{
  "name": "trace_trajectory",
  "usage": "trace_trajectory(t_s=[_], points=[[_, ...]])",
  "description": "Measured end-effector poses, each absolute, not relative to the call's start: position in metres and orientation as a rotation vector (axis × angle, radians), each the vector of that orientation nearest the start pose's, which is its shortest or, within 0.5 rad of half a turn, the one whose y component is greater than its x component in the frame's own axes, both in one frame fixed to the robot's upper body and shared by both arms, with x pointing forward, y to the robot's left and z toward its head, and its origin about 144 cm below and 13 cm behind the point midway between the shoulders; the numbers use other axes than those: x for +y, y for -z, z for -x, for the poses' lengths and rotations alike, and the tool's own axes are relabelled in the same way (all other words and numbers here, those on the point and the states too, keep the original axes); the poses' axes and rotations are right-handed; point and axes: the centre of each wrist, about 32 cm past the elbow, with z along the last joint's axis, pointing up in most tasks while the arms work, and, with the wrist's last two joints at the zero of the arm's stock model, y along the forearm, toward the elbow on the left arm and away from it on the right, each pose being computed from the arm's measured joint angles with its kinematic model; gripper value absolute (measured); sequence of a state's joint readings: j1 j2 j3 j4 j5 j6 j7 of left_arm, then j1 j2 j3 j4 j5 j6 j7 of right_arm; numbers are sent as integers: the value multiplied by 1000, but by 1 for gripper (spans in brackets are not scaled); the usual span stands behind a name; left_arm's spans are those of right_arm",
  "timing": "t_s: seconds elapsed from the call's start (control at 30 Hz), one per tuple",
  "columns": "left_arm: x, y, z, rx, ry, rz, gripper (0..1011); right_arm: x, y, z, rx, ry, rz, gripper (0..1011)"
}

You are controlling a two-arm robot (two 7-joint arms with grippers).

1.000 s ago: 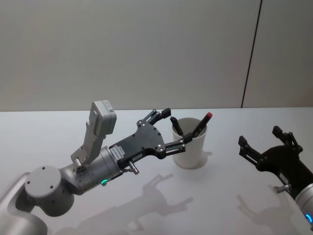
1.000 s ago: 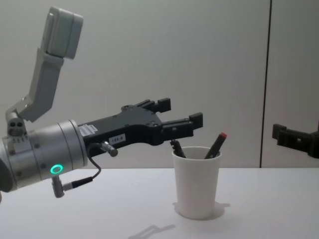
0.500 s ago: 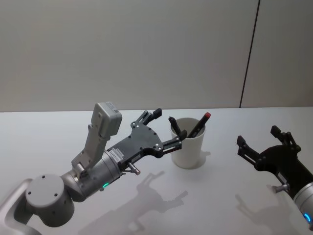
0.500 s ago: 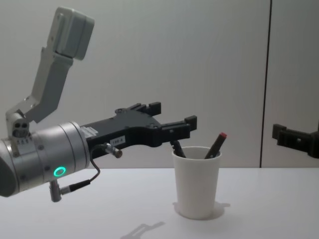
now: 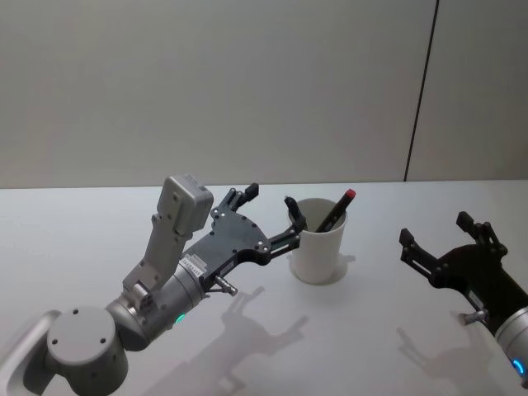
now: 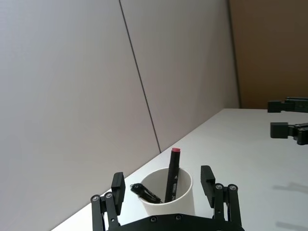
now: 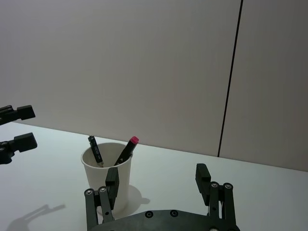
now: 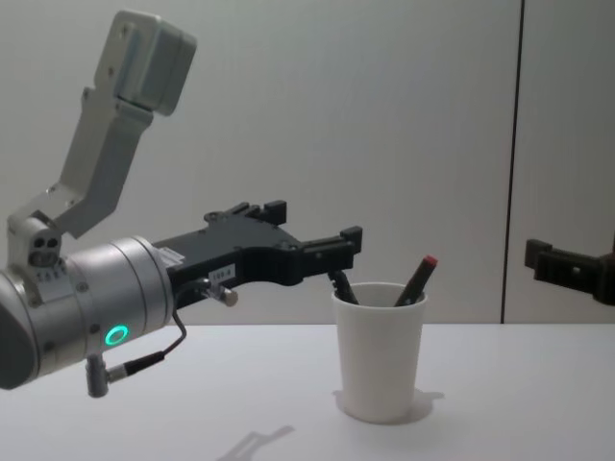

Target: Place the pen into the pen holder.

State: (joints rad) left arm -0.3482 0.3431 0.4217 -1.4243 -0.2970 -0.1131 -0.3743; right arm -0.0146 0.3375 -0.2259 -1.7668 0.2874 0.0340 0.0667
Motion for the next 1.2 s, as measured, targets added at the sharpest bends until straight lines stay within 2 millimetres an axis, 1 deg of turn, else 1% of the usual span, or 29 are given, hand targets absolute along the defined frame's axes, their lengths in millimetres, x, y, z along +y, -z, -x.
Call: trace_trajectory(t_s=[0.83, 1.2], points=[[201, -1203, -497, -261, -1091, -56, 1000, -237, -1189, -443, -75, 1229, -26, 1001], [198, -1204, -492, -267, -1123, -63, 999, -237, -1189, -443, -75, 1229, -26, 1001]])
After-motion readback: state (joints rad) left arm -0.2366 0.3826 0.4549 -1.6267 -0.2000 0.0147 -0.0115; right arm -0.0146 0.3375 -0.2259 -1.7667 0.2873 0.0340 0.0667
